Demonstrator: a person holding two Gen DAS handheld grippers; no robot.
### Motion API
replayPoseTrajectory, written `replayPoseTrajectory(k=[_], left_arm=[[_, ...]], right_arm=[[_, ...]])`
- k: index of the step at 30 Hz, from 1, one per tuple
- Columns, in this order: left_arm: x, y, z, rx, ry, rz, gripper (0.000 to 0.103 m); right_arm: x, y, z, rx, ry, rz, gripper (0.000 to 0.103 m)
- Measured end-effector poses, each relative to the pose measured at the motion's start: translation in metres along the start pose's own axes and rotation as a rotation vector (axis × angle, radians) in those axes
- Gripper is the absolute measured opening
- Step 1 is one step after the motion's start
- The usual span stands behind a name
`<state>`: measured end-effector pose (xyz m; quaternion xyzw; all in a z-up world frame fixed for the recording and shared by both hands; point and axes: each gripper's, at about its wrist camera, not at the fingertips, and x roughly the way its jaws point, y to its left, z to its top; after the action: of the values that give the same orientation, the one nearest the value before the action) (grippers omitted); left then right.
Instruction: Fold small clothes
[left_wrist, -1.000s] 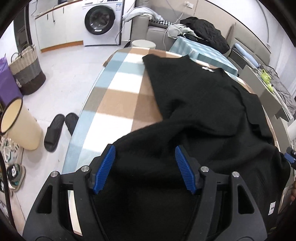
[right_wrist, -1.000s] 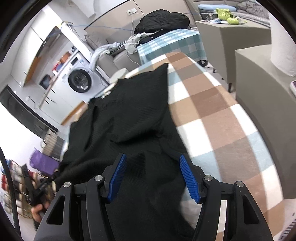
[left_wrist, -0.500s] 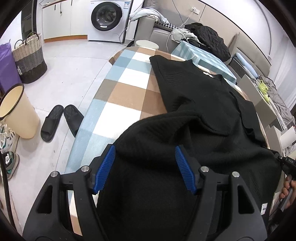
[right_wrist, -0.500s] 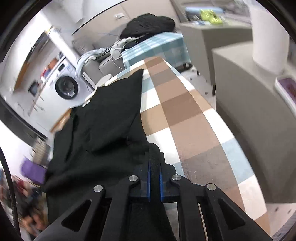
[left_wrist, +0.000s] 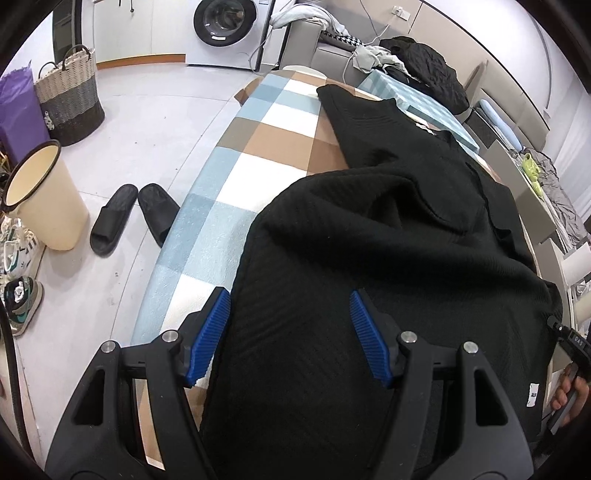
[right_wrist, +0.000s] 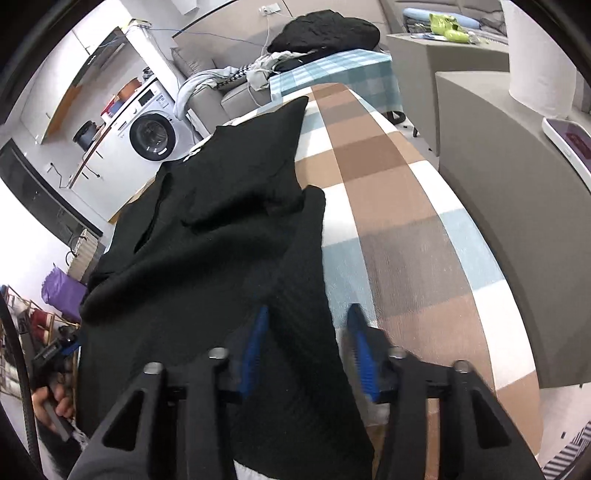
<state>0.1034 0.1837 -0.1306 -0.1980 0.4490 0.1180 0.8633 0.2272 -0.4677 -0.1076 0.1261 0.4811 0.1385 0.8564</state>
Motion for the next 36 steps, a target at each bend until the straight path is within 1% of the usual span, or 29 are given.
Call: replayPoseTrajectory(k=[2, 3, 5, 7, 9, 12, 14, 16, 20, 23, 27, 30, 32, 33, 34, 35, 36], left_arm=[[-0.002, 0.001, -0.002, -0.001, 0.000, 0.006, 0.065], [-0.004, 0.001, -0.003, -0.001, 0.001, 0.010, 0.065], [-0.007, 0.002, -0.006, 0.002, -0.001, 0.016, 0.065], [-0.009, 0.003, -0.009, -0.001, 0.003, 0.018, 0.065], [-0.009, 0.004, -0.014, 0.003, 0.012, 0.028, 0.065], [-0.011, 0.008, -0.021, 0.003, 0.025, 0.030, 0.065], [-0.013, 0.011, -0.026, -0.003, 0.026, 0.031, 0.065], [-0.015, 0.012, -0.029, 0.003, 0.022, 0.031, 0.065], [-0.015, 0.010, -0.031, 0.017, 0.014, 0.029, 0.065], [-0.011, 0.005, -0.028, 0.027, 0.012, 0.023, 0.065], [-0.002, -0.004, -0.018, 0.043, 0.014, 0.028, 0.065], [0.006, -0.011, -0.009, 0.059, 0.009, 0.047, 0.063], [0.010, -0.013, -0.005, 0.066, -0.003, 0.070, 0.048], [0.011, -0.013, -0.004, 0.071, -0.013, 0.084, 0.028], [0.011, -0.012, -0.003, 0.069, -0.017, 0.084, 0.008], [0.010, -0.010, -0.003, 0.058, -0.020, 0.056, 0.005], [0.007, -0.008, -0.003, 0.047, -0.036, 0.040, 0.005]], right_arm=[[-0.001, 0.005, 0.002, -0.033, -0.020, 0.019, 0.007], [-0.002, 0.009, 0.005, -0.060, -0.036, 0.028, 0.005], [-0.005, 0.012, 0.014, -0.084, -0.073, -0.012, 0.005], [-0.005, 0.004, 0.025, -0.035, -0.085, -0.020, 0.005], [-0.001, 0.000, 0.031, -0.003, -0.065, -0.008, 0.005], [-0.003, 0.003, 0.028, -0.022, -0.055, 0.004, 0.017], [-0.007, -0.001, 0.022, -0.012, -0.046, 0.031, 0.036], [-0.012, -0.006, 0.012, -0.014, -0.033, 0.032, 0.044], [-0.018, -0.014, -0.006, -0.041, -0.006, 0.011, 0.044], [-0.018, -0.020, -0.013, -0.034, -0.002, 0.005, 0.044], [-0.013, -0.021, -0.009, -0.019, -0.010, 0.011, 0.044], [-0.006, -0.016, -0.001, -0.034, -0.016, 0.023, 0.044], [-0.001, -0.012, 0.003, -0.043, -0.016, 0.033, 0.044], [0.002, -0.009, 0.005, -0.051, -0.016, 0.038, 0.043], [0.005, -0.006, 0.007, -0.063, -0.018, 0.038, 0.033], [0.006, -0.003, 0.007, -0.076, -0.020, 0.040, 0.018], [0.007, 0.000, 0.007, -0.089, -0.022, 0.043, 0.012]])
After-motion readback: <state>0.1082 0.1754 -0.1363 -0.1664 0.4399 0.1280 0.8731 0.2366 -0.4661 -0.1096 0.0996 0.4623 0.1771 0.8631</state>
